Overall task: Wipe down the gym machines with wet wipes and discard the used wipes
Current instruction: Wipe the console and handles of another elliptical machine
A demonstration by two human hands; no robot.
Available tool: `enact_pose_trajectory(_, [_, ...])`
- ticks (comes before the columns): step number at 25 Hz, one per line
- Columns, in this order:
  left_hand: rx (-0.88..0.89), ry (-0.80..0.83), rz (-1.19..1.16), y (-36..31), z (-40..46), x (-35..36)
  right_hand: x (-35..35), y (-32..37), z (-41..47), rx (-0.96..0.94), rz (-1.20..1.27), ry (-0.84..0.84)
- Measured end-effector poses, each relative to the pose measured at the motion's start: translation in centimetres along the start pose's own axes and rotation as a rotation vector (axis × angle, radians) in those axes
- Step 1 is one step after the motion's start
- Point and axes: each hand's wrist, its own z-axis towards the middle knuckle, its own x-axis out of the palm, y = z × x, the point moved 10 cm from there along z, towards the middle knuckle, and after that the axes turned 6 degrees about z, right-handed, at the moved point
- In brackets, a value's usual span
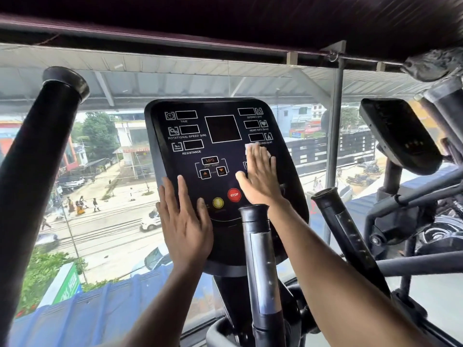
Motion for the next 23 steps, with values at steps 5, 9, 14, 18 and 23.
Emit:
enact_pose_trajectory(5, [-0.003,0.074,-0.032,0.6,0.3,0.6,2.0,-0.8,-5.2,-0.223,-0.053,0.022])
enact_pose_trajectory(9, [0.096,0.107,-0.082,1.1,0.2,0.7,-0.4,-2.4,-1.1,-0.011,0.054,0.003])
enact_pose_trajectory(14, [0.155,0.056,-0.216,1.0,-0.5,-0.3,2.2,6.6,-2.7,-0.316,-0.064,0.059])
enact_pose_trajectory(18, [0.035,0.064,-0.28,1.9,-0.8,-0.2,2.9,3.4,-5.2,-0.341,-0.17,0.035])
enact_pose_trajectory(23, [0.016,0.077,-0.335,2.2,-1.0,0.1,3.2,7.2,0.3,-0.331,-0.103,0.089])
